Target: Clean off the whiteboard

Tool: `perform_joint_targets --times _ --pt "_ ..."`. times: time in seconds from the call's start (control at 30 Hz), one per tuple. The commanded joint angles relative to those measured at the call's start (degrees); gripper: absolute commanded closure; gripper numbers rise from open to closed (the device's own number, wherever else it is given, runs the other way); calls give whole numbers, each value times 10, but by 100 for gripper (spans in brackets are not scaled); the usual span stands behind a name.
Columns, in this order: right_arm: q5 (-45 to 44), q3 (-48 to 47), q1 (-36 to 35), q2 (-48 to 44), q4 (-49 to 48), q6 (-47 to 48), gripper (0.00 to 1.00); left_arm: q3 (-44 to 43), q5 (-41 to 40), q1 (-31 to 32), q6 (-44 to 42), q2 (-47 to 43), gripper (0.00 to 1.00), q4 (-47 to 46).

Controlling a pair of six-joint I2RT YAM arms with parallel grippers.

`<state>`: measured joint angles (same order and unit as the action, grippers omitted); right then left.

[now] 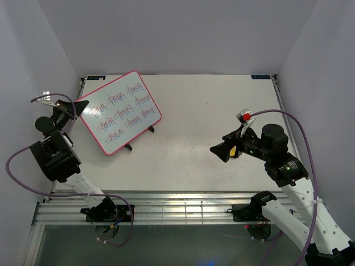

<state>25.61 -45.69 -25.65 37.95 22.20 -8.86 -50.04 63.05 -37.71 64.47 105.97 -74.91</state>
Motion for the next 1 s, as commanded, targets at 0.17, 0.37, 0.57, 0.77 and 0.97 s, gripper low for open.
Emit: perform_joint_targets --times 0.17,0.37,0.57,0.77,0.97 --pt "-21 -18 -4 -10 -14 -1 10 -72 -7 40 -43 -128 100 33" --pt "-53 9 -4 -11 -40 -17 10 -91 -34 96 -44 -183 100 82" --pt "-102 51 -4 5 -76 -64 10 -169 -89 208 -113 -212 100 218" --pt "-287 25 -2 34 -55 -94 10 -218 -193 304 -188 -256 100 439" --pt "-365 -19 16 109 -22 -86 10 -101 -228 364 -189 -314 100 546"
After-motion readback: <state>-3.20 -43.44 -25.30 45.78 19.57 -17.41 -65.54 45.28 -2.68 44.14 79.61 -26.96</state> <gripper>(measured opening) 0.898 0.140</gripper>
